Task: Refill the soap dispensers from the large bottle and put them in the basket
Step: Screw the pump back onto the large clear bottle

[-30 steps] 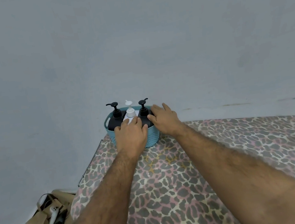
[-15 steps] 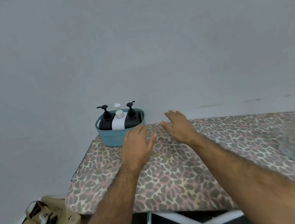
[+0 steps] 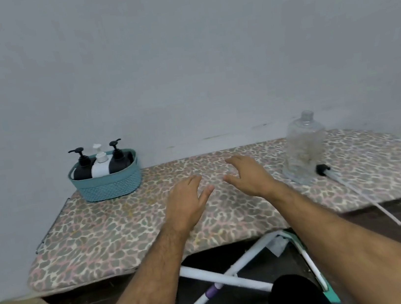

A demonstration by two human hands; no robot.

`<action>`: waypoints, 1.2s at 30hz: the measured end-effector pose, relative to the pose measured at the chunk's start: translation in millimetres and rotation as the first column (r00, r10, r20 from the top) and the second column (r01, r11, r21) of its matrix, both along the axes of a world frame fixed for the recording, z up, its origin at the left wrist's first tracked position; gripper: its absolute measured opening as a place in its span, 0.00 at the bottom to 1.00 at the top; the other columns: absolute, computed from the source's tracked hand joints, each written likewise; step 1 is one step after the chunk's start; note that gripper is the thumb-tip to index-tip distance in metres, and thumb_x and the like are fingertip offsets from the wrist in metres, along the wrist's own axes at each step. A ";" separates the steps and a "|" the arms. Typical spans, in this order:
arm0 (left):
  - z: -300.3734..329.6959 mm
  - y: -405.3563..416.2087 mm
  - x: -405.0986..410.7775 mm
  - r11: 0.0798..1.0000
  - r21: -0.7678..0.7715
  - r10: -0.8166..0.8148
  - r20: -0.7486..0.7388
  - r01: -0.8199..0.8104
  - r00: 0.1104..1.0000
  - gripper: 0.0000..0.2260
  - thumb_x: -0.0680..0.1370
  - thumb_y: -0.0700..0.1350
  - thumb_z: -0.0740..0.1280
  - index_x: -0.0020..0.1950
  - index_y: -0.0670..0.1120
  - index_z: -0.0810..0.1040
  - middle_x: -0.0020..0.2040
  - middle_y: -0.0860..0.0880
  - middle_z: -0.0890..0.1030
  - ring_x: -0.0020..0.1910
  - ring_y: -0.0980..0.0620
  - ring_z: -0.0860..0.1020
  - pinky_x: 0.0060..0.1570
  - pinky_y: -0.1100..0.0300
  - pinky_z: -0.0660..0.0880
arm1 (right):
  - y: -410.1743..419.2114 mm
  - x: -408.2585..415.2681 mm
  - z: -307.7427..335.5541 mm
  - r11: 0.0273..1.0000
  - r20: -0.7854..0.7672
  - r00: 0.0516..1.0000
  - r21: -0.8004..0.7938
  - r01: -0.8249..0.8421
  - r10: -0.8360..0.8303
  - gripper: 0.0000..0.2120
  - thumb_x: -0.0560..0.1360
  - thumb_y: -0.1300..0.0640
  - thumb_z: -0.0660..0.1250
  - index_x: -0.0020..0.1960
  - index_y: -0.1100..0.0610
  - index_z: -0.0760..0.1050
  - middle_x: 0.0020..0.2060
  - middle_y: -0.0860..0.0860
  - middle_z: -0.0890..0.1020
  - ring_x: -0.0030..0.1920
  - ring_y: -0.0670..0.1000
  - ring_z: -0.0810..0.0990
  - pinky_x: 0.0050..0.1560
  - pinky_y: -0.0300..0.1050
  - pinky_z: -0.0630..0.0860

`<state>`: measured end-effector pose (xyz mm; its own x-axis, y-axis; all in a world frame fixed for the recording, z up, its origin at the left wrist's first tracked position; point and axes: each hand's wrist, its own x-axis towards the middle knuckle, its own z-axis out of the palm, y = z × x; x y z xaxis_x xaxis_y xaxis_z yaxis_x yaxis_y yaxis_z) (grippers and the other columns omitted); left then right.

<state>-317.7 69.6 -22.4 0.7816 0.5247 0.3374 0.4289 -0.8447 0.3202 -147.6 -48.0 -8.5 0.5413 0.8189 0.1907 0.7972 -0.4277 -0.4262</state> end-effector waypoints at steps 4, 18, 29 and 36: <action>-3.8 -38.0 25.7 0.997 -0.023 -0.073 0.011 0.073 0.997 0.29 0.81 0.62 0.55 0.74 0.45 0.70 0.72 0.47 0.73 0.70 0.49 0.70 0.70 0.55 0.63 | -45.5 10.9 -5.3 0.999 -0.037 0.998 0.024 0.048 -0.047 0.27 0.79 0.44 0.64 0.74 0.56 0.67 0.73 0.54 0.69 0.73 0.54 0.66 0.71 0.49 0.63; 10.1 -116.1 131.2 0.953 -0.221 -0.176 0.144 0.206 0.974 0.30 0.79 0.63 0.61 0.76 0.47 0.67 0.73 0.49 0.71 0.71 0.51 0.70 0.70 0.52 0.67 | -165.0 79.9 9.1 0.874 -0.042 0.931 0.332 0.354 -0.361 0.10 0.79 0.51 0.64 0.44 0.54 0.80 0.33 0.46 0.79 0.34 0.46 0.76 0.38 0.44 0.74; 15.3 -132.1 213.9 0.752 -0.597 -0.114 0.297 0.278 0.948 0.55 0.64 0.61 0.79 0.81 0.51 0.48 0.80 0.49 0.58 0.77 0.48 0.61 0.73 0.43 0.64 | -183.5 156.9 9.9 0.796 -0.262 0.819 0.216 0.566 -0.511 0.08 0.76 0.51 0.66 0.53 0.53 0.77 0.43 0.47 0.80 0.40 0.48 0.80 0.46 0.48 0.80; 3.4 -131.9 234.5 0.693 -0.624 -0.163 0.351 0.360 0.922 0.45 0.64 0.51 0.82 0.75 0.54 0.61 0.67 0.56 0.71 0.65 0.53 0.72 0.61 0.54 0.72 | -162.9 183.2 -3.1 0.815 -0.301 0.802 0.114 0.568 -0.516 0.08 0.75 0.54 0.66 0.53 0.53 0.77 0.46 0.49 0.81 0.44 0.50 0.80 0.48 0.49 0.80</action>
<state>-83.2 -62.3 -19.1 0.8618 0.4734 0.1822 0.0457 -0.4303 0.9015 35.6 -210.9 -11.6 0.9346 0.3379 0.1108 0.3165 -0.6482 -0.6925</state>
